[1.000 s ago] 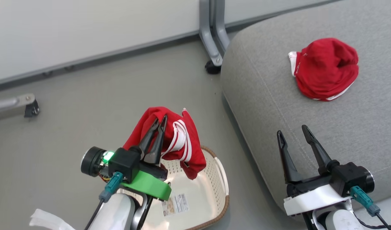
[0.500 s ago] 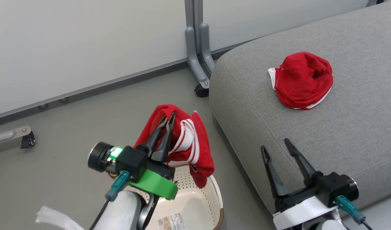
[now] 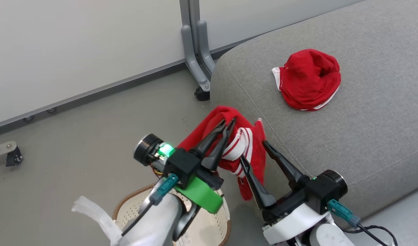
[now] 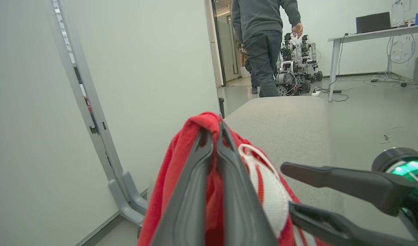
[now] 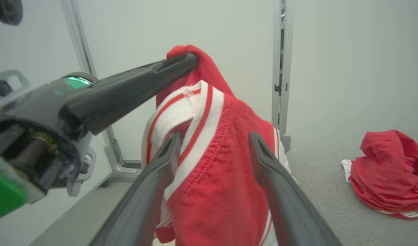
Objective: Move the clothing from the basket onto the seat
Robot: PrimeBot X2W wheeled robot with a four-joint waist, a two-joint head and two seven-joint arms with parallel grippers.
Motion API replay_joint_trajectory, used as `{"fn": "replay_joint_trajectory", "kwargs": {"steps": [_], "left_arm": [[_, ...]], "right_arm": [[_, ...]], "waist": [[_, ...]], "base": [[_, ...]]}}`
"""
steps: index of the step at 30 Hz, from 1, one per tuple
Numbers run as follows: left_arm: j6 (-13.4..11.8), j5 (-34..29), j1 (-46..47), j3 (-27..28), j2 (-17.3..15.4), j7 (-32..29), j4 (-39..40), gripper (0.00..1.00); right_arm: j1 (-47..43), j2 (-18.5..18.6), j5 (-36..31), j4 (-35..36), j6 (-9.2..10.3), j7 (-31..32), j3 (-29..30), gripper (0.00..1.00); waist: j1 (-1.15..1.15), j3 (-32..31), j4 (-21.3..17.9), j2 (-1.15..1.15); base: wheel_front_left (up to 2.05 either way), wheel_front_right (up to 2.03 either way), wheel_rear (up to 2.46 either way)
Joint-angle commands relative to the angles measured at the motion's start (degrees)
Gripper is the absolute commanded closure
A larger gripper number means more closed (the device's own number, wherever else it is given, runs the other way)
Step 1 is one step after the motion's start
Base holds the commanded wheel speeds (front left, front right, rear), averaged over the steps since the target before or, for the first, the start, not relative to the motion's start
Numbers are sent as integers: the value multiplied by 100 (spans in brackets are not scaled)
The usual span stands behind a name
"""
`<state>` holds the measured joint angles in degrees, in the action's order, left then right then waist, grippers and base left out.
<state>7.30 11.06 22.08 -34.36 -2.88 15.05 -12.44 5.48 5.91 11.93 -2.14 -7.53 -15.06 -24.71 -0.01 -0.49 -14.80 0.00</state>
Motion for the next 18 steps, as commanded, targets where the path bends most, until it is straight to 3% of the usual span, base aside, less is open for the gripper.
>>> {"fn": "replay_joint_trajectory", "kwargs": {"steps": [1,13,14,15,16,17,18], "left_arm": [[19,71,116,-96,-4,18,-4,100],[27,468,375,-1125,-5,11,-147,100],[27,501,388,-1175,-4,10,-159,100],[27,506,406,-1205,-5,10,-171,100],[27,513,432,-1240,-5,10,-184,100],[27,522,444,-1262,-5,10,-190,100],[27,533,460,-1285,-5,10,-202,100]], "right_arm": [[89,-1,-54,-44,8,-17,-1,0],[193,-114,-153,-274,8,-17,151,0],[193,-116,-171,-281,8,-17,144,4],[193,-119,-180,-282,8,-17,145,50],[187,-124,-192,-281,8,-17,144,77],[180,-127,-195,-285,8,-17,140,100],[177,-126,-201,-292,8,-17,133,100]], "waist": [[1,-9,-24,0],[1,-15,-35,0],[1,-14,-32,0],[1,-14,-30,0],[1,-15,-28,0],[1,-16,-26,0],[1,-16,-25,0]], "base": [[0,0,0],[0,0,0],[0,0,0],[0,0,0],[0,0,0],[0,0,0],[0,0,0]]}}
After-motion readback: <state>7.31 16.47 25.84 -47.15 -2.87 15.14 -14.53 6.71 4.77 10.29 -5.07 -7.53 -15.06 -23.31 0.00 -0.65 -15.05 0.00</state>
